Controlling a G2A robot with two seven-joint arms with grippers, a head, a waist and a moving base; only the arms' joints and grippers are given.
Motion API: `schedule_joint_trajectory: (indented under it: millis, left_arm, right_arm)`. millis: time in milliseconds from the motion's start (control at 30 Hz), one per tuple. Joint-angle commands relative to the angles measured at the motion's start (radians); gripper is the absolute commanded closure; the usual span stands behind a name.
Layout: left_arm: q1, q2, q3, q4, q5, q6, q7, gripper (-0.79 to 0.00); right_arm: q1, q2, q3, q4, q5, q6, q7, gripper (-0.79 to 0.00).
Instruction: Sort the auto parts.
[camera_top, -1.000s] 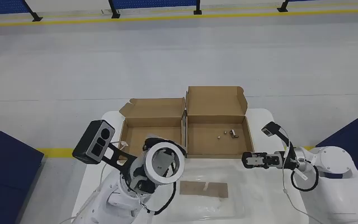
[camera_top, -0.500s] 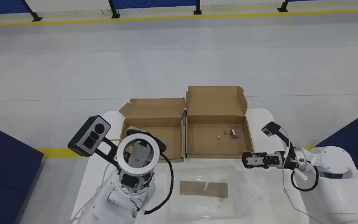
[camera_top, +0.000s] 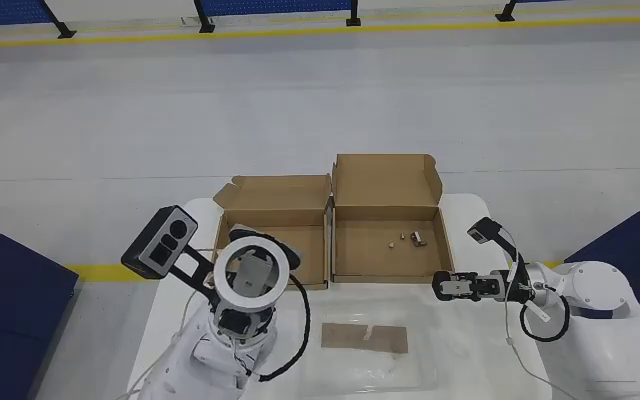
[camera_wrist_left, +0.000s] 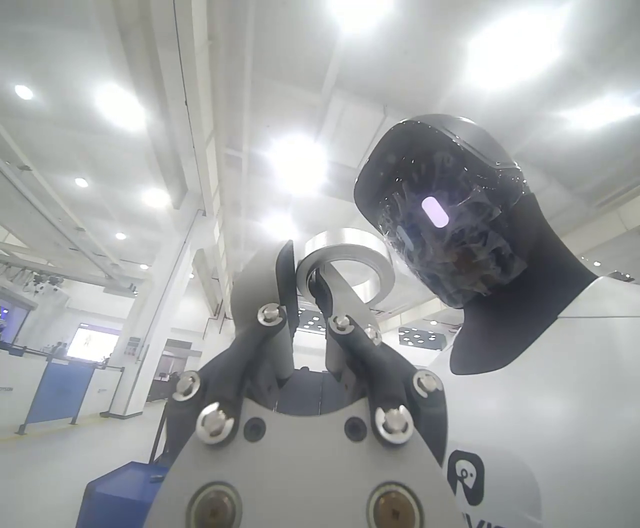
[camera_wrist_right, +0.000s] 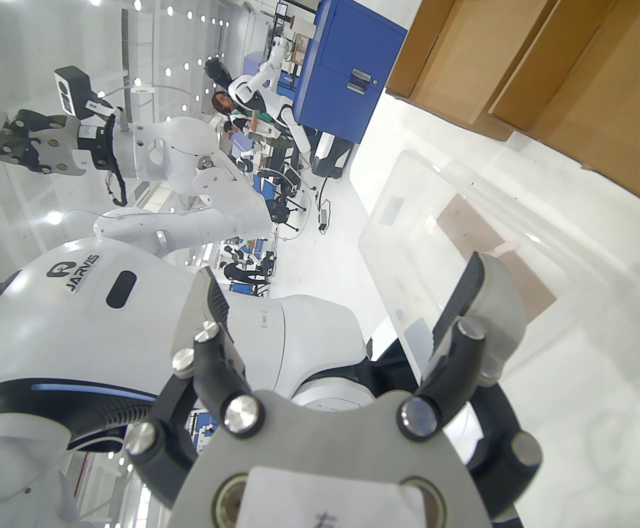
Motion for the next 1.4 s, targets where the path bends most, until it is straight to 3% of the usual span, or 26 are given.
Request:
schedule_joint_trajectory:
  millis: [0,667,1033,1367]
  left_arm:
    - [0.007,-0.001,-0.01,-0.004,0.015,0.029,-0.025,0.0]
    - [0.032,-0.012,-0.02,-0.024,0.013,0.065,-0.074,0.0]
    - [0.108,0.011,-0.157,0.076,0.009,0.095,-0.262,0.0]
    - [0.139,0.028,-0.227,0.185,-0.031,0.126,-0.443,0.0]
  right_arm:
    - [0.0,0.0,0.0,0.0,0.0,0.0,0.0,-0.785]
    - [0.0,0.0,0.0,0.0,0.0,0.0,0.0,-0.785]
    - [0.0,0.0,0.0,0.0,0.0,0.0,0.0,-0.785]
    - [0.0,0.0,0.0,0.0,0.0,0.0,0.0,-0.785]
